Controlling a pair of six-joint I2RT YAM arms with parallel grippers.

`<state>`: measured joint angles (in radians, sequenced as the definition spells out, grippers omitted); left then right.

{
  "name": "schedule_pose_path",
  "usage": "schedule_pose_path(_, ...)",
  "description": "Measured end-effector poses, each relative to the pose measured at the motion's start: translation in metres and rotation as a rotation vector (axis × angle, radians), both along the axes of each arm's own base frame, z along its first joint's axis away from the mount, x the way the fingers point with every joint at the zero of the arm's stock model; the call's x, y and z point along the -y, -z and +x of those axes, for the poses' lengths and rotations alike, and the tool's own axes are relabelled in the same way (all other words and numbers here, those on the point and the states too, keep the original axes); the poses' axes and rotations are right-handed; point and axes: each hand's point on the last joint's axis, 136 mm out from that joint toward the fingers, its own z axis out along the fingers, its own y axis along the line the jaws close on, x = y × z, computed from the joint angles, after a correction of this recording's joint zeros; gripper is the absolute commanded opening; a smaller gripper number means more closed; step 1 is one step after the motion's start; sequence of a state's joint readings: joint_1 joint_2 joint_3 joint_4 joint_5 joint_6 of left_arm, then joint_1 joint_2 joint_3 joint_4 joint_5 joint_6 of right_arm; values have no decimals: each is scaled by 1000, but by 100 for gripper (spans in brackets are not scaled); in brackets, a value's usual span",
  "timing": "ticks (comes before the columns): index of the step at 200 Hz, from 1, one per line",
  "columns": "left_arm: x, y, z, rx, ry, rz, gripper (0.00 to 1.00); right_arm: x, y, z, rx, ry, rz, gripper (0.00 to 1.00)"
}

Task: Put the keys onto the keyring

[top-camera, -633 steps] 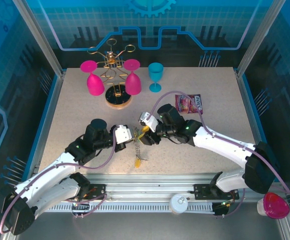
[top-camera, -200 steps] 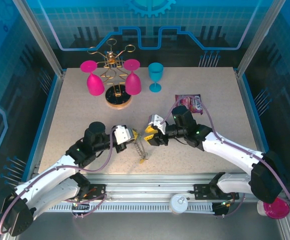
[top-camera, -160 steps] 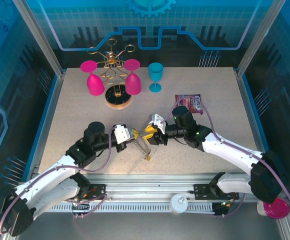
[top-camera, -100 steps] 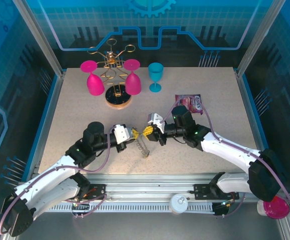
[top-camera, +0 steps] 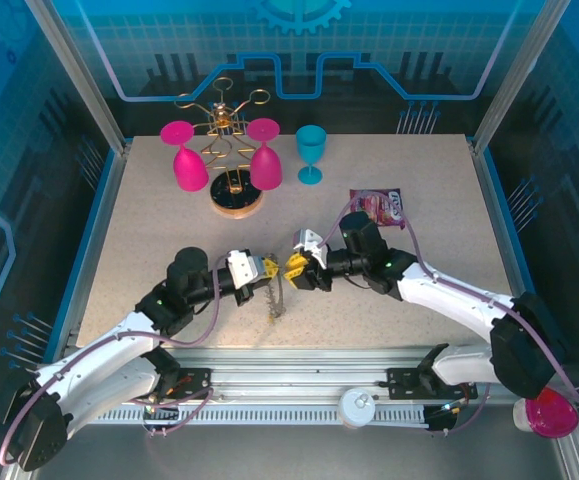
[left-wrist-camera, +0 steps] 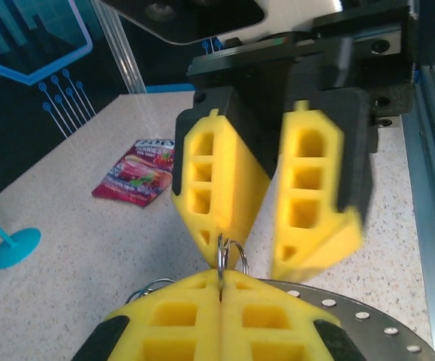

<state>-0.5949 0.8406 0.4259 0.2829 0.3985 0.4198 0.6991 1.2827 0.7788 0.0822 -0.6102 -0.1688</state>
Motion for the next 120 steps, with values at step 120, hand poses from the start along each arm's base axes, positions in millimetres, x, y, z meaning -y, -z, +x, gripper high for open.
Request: schedule_pose_path(120,5,3,-4,-17,42,-3,0,-3,-23,-1,193,-17,29,28)
